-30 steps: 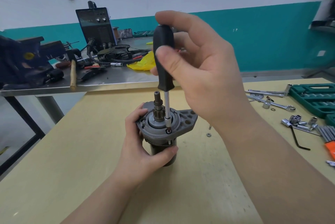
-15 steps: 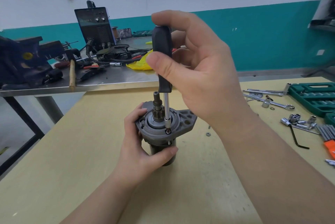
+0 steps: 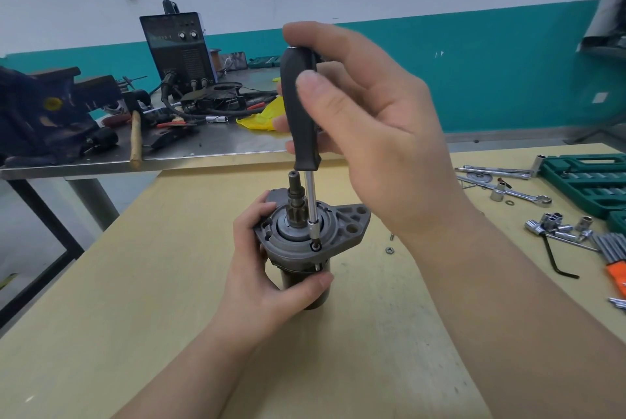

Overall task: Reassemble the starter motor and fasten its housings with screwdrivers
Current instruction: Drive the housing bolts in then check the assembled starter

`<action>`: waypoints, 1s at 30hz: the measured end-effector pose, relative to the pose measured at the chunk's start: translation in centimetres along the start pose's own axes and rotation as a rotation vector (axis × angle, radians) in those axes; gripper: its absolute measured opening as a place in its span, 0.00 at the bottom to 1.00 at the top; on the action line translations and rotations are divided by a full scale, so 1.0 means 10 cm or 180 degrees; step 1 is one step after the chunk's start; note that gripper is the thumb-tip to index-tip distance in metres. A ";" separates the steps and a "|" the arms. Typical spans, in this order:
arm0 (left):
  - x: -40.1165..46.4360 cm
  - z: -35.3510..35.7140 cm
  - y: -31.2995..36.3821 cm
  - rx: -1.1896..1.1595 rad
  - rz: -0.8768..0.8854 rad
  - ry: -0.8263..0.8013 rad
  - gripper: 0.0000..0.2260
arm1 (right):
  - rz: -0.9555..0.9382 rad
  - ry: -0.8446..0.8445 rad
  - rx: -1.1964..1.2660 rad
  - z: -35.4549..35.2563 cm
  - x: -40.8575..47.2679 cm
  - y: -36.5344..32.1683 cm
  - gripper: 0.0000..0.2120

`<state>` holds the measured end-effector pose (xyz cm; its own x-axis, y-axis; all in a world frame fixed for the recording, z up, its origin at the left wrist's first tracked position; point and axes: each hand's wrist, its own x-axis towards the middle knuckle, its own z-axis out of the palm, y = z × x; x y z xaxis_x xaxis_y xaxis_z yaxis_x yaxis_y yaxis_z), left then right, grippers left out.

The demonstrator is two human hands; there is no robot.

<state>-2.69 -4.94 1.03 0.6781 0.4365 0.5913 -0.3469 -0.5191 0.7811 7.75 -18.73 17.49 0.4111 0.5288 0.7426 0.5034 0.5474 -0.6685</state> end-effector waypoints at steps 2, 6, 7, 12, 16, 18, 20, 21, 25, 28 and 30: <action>0.01 0.01 0.00 -0.0012 -0.0023 0.0000 0.43 | 0.0051 -0.0040 0.0092 -0.01 -0.01 -0.01 0.13; 0.00 -0.01 -0.02 -0.0015 -0.0031 0.0013 0.44 | -0.0175 0.0131 -0.0299 0.02 0.01 -0.02 0.16; 0.00 -0.01 -0.03 -0.0010 -0.0024 0.0012 0.44 | -0.0209 0.0161 -0.0344 0.03 0.02 -0.02 0.17; 0.01 -0.01 -0.03 -0.0026 -0.0016 0.0018 0.44 | -0.0064 0.0024 0.0062 0.00 0.00 0.00 0.13; 0.00 -0.01 -0.02 -0.0022 -0.0014 0.0015 0.44 | -0.0154 0.0077 -0.0217 0.01 0.00 -0.03 0.15; 0.00 -0.01 0.00 -0.0016 -0.0012 -0.0005 0.44 | -0.0214 0.0140 -0.0370 0.03 0.00 -0.03 0.16; 0.00 -0.01 0.01 -0.0025 -0.0013 -0.0013 0.44 | -0.0161 0.0126 -0.0214 0.02 0.00 -0.02 0.13; 0.00 0.00 0.02 -0.0032 -0.0013 -0.0013 0.43 | -0.0108 0.0101 -0.0093 0.02 0.00 -0.02 0.12; 0.00 0.00 0.03 -0.0051 -0.0028 -0.0009 0.44 | -0.0035 0.0008 -0.0036 0.00 -0.02 -0.04 0.13; 0.00 0.00 0.03 -0.0036 -0.0030 -0.0015 0.44 | -0.0198 0.0137 -0.0430 0.02 0.00 -0.04 0.17; 0.00 0.00 0.04 -0.0040 -0.0029 -0.0021 0.44 | -0.0210 0.0134 -0.0393 0.02 0.01 -0.03 0.15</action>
<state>-2.80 -5.17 1.37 0.6854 0.4363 0.5830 -0.3490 -0.5058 0.7889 7.48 -18.71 17.75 0.4043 0.4652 0.7875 0.6190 0.4946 -0.6100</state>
